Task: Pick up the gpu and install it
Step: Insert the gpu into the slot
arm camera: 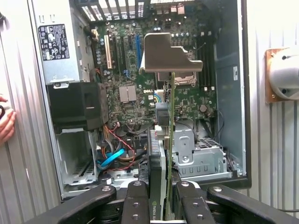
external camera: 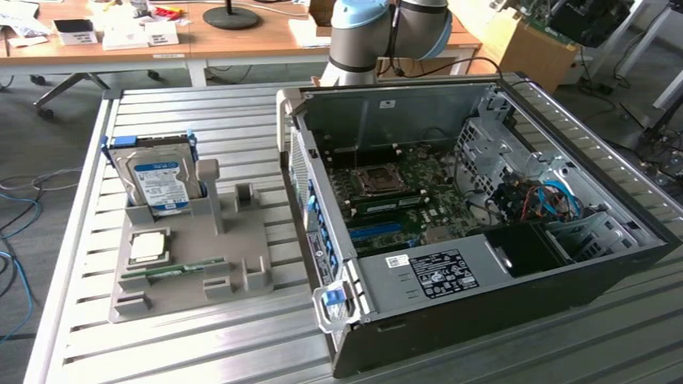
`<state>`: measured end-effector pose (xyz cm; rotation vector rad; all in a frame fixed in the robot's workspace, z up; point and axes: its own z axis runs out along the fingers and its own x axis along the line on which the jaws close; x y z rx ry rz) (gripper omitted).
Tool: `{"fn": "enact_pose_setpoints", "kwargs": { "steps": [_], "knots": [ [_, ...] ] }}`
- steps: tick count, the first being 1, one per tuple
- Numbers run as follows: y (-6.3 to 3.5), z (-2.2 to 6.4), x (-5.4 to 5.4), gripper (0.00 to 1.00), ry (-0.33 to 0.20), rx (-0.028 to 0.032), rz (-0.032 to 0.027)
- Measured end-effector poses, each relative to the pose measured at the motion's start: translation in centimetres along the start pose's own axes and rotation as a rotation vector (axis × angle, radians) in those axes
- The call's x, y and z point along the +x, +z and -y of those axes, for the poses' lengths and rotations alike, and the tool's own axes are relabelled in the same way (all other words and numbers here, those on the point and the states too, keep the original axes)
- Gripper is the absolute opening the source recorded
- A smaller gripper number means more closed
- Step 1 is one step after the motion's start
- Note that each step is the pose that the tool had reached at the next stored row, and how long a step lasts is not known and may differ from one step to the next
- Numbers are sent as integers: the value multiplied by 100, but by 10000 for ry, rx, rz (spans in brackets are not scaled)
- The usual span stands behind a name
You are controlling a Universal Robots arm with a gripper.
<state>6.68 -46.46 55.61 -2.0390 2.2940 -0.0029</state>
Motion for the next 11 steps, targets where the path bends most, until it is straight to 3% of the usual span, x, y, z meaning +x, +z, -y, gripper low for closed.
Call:
{"fn": "enact_pose_setpoints", "kwargs": {
  "steps": [11],
  "knots": [
    [108,-47,50,27,-320,35,24]
  ]
}}
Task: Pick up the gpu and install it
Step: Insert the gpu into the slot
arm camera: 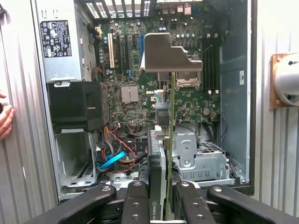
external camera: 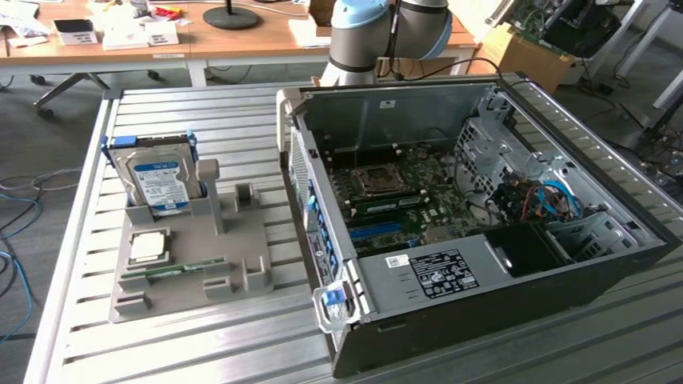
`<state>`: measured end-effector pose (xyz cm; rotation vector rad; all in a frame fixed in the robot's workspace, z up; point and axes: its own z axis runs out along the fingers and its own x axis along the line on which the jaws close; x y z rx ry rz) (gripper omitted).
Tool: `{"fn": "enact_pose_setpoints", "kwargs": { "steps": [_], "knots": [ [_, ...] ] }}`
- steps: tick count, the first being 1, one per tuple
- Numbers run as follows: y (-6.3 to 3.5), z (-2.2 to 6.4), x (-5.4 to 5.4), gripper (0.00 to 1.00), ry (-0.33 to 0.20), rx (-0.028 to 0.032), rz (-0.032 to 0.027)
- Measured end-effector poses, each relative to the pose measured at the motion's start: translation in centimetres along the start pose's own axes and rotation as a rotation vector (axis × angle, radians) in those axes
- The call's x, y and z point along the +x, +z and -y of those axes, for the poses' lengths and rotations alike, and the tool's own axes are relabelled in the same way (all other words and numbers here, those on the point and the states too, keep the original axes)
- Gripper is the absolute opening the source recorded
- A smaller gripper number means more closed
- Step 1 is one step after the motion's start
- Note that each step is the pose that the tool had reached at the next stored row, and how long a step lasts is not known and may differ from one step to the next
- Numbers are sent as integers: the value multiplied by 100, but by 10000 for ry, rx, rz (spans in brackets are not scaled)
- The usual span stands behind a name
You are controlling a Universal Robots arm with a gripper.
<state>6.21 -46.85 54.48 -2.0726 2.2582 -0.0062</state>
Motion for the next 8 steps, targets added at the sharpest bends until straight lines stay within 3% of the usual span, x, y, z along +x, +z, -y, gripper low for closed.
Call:
{"fn": "enact_pose_setpoints", "kwargs": {
  "steps": [8],
  "knots": [
    [32,-19,3,27,2,2,1]
  ]
}}
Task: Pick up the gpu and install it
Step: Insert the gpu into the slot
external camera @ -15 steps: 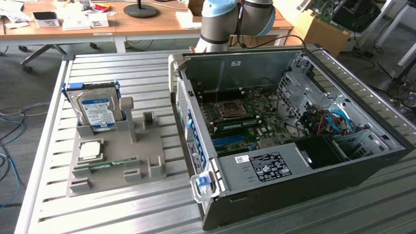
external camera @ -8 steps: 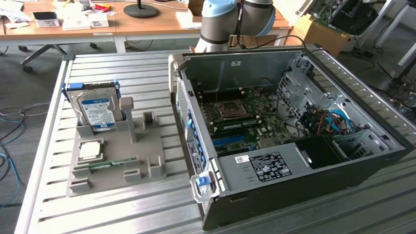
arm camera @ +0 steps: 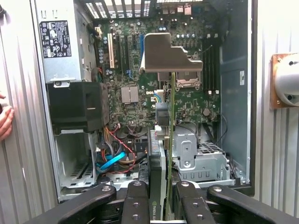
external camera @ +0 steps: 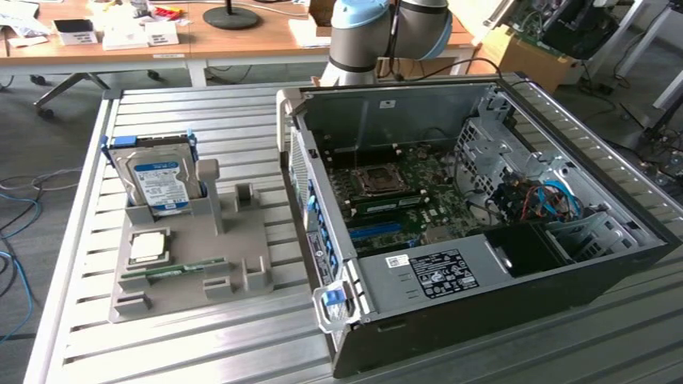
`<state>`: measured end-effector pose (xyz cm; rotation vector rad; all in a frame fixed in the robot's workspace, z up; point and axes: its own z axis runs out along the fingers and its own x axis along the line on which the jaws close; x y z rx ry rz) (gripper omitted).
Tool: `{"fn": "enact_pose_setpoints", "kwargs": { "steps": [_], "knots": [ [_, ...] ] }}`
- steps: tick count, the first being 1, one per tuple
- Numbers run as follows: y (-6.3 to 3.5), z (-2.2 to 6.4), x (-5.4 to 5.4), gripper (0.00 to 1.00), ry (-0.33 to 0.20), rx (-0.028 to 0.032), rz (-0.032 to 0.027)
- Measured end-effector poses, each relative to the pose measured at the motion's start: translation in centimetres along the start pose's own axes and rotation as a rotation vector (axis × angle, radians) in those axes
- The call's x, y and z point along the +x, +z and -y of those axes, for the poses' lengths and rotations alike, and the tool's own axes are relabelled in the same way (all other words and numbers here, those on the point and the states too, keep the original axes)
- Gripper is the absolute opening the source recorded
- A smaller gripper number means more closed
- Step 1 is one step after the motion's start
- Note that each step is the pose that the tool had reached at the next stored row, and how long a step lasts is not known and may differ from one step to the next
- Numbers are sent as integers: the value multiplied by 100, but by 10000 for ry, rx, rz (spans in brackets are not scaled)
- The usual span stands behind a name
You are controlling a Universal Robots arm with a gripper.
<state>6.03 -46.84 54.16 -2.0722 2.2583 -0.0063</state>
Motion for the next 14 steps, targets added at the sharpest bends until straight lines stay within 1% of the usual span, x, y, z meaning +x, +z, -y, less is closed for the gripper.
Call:
{"fn": "enact_pose_setpoints", "kwargs": {
  "steps": [14],
  "knots": [
    [248,-123,23,27,-1,3,3]
  ]
}}
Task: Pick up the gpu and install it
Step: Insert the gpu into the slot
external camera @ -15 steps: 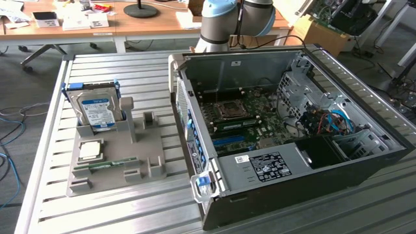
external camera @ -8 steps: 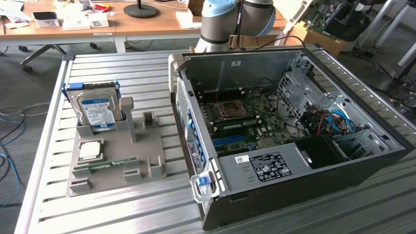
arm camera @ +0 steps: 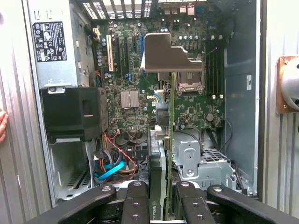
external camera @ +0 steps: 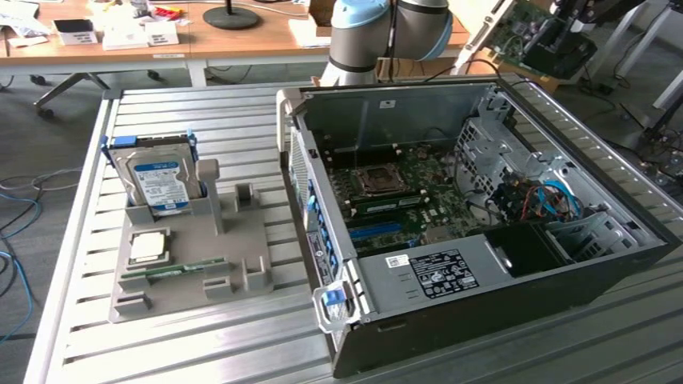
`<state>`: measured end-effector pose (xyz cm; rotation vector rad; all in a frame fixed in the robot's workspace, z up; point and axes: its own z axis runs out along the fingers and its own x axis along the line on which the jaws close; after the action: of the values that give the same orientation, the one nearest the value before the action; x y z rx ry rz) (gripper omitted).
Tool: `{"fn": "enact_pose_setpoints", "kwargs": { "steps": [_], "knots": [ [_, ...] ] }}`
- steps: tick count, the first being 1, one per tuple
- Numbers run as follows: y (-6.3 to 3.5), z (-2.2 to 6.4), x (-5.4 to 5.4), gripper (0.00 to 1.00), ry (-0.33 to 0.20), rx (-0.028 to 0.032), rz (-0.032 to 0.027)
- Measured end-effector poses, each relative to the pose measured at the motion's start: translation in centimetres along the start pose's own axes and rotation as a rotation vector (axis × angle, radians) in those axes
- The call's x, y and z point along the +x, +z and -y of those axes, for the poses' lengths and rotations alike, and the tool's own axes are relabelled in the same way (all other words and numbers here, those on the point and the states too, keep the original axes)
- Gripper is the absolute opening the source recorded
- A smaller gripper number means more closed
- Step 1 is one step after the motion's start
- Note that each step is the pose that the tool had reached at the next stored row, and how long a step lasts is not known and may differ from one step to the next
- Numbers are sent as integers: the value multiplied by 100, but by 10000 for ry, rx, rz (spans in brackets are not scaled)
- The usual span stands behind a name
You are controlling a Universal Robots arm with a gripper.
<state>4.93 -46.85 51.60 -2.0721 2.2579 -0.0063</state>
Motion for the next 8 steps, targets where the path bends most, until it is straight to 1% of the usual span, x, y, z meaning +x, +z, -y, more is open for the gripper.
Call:
{"fn": "enact_pose_setpoints", "kwargs": {
  "steps": [6,7,8],
  "knots": [
    [9,-2,0,27,0,0,-1],
    [15,-2,1,27,0,-2,7],
    [27,-4,1,27,2,-3,39]
  ]
}}
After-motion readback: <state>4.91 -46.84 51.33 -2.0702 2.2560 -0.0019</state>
